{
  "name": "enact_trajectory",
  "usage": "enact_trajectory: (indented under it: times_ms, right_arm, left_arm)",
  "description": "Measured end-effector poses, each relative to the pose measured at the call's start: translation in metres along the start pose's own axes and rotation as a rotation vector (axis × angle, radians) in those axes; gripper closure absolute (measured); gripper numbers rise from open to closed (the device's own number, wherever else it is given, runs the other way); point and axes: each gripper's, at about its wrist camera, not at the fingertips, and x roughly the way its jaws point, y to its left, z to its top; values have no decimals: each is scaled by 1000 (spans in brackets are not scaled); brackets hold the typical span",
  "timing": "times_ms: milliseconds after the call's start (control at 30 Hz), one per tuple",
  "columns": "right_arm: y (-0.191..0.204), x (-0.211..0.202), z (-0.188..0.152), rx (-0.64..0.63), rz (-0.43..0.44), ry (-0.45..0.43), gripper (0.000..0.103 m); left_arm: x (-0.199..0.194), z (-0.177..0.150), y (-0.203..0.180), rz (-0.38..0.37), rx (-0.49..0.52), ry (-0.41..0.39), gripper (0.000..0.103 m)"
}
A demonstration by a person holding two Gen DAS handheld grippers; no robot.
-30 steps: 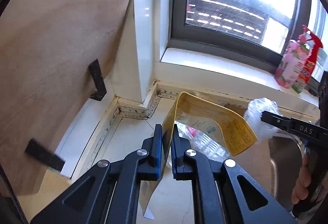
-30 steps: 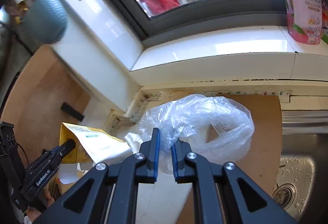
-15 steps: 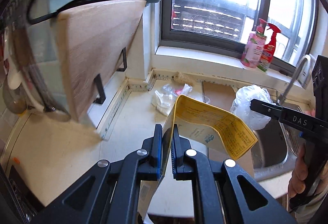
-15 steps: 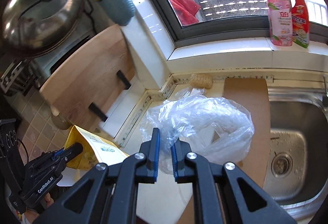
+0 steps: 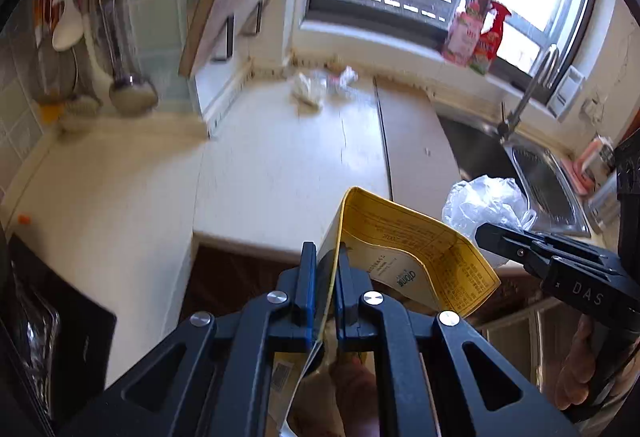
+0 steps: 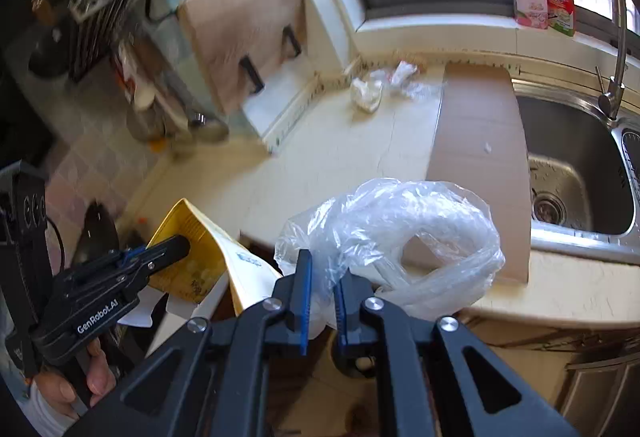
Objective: Collect trash
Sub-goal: 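Carry both items down over the floor bin and open both tools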
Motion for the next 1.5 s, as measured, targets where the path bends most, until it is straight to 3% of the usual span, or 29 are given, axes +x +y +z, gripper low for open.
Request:
enact_trajectory:
  times_ms: [200,400,700,800,1033,1100,1167,1233,1367,1500]
  right_arm:
    - [19,28,-48,-92,-10,130,93]
    - [15,97,-100,-165,-19,253,93]
    - [-32,246,-204,-172,-73,406,93]
    - [-50,287,-229,-160,-72,444,93]
    - [-82,379,-268,-161,-68,512,93]
    - [-86,402,-274,-172,-71,525,93]
    - [-87,425,-280,-190,-80,529,93]
    - [-84,441,-287,-202,-90,531,93]
    - [-87,472,-296,-186,-102,553,93]
    - [-92,487,-291,-157,-95,587,91]
  left_arm:
    - [34,-52,12,-3,-54,124,97]
    - [89,-105,24,52,-97,215,97]
    - [238,-227,56,125,-181,302,96]
    - [280,-260,70,115,-220,334,96]
    - [370,-312,98,93,-221,394,96]
    - [394,-320,106,93,-230,401,90]
    - [412,-326,111,74,-255,401,66]
    - [424,-336,115,63,-267,397,49]
    - [439,-352,116,99,-227,401,46]
    - [437,-366,126,124,-265,419,43]
